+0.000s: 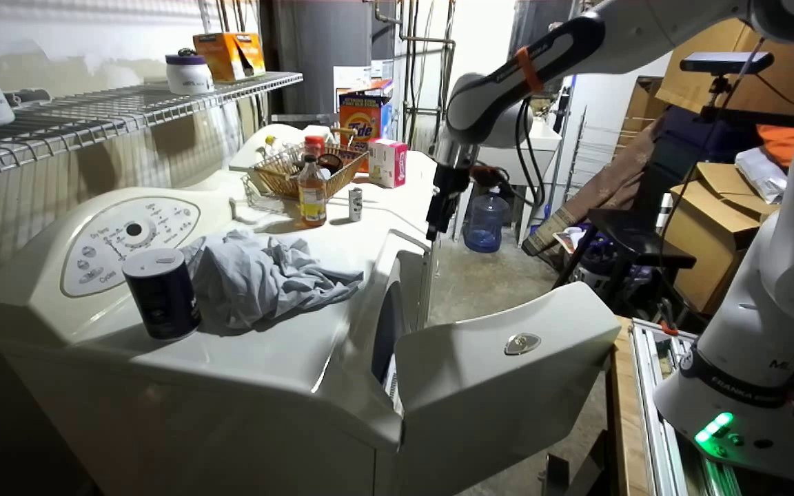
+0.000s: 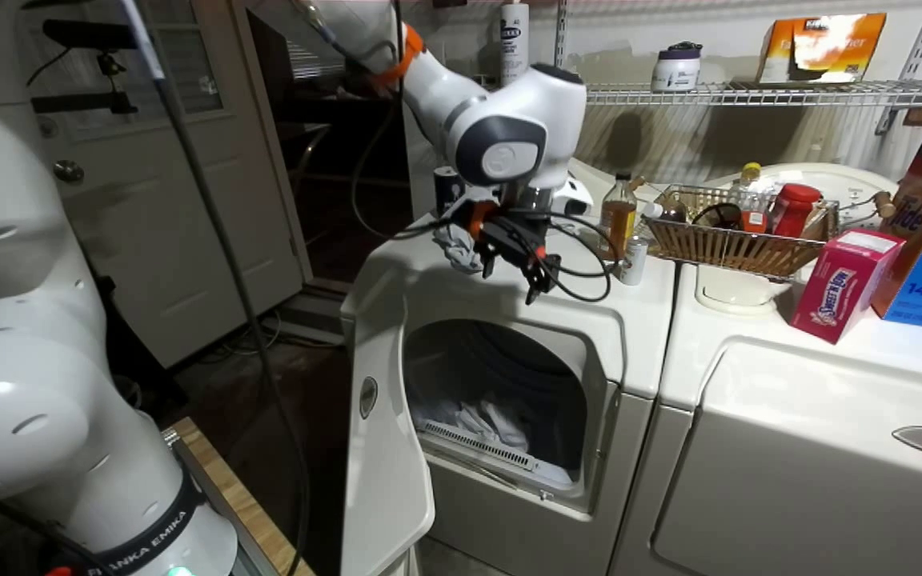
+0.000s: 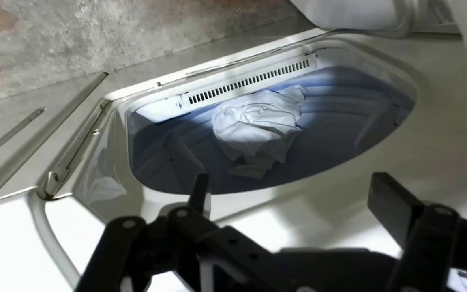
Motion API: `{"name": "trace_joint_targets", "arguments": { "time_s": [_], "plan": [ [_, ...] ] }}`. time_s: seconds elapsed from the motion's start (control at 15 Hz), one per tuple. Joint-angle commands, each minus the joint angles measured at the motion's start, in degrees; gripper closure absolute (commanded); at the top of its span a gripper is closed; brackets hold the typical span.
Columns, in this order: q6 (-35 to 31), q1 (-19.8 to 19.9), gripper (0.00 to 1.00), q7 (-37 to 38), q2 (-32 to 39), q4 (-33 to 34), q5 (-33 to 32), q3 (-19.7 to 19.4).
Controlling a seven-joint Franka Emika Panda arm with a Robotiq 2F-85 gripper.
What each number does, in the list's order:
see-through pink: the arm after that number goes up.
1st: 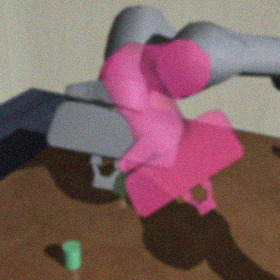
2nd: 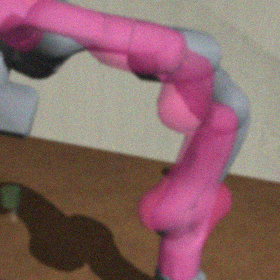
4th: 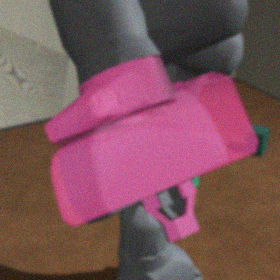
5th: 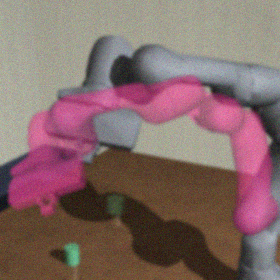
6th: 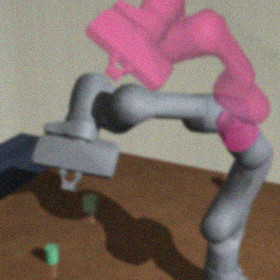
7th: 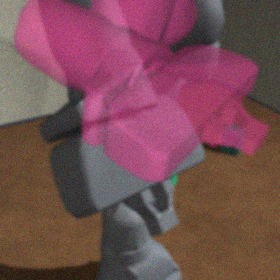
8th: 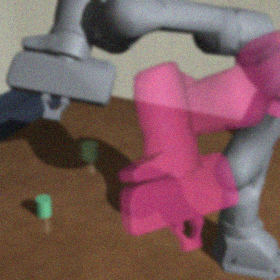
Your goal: Place the white fabric in the open washing machine.
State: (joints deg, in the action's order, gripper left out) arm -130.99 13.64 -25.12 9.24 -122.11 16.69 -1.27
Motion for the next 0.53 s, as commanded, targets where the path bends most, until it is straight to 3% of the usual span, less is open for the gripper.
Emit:
{"name": "trace_joint_targets", "arguments": {
  "time_s": [0.0, 0.13, 0.2, 0.27, 0.47],
  "plan": [
    [12.42, -4.49, 0.0, 13.97, -6.59, 4.42, -5.6, -0.9],
    [17.68, -6.89, 0.0, 20.52, -8.62, 7.41, -8.31, -0.03],
    [16.61, -8.21, 0.0, 23.1, -9.49, 7.89, -9.85, 0.54],
    [14.9, -7.22, 0.0, 17.49, -8.58, 6.23, -6.47, -0.93],
    [15.04, -8.27, 0.0, 18.56, -9.3, 6.55, -6.77, -0.83]
  ]
}}
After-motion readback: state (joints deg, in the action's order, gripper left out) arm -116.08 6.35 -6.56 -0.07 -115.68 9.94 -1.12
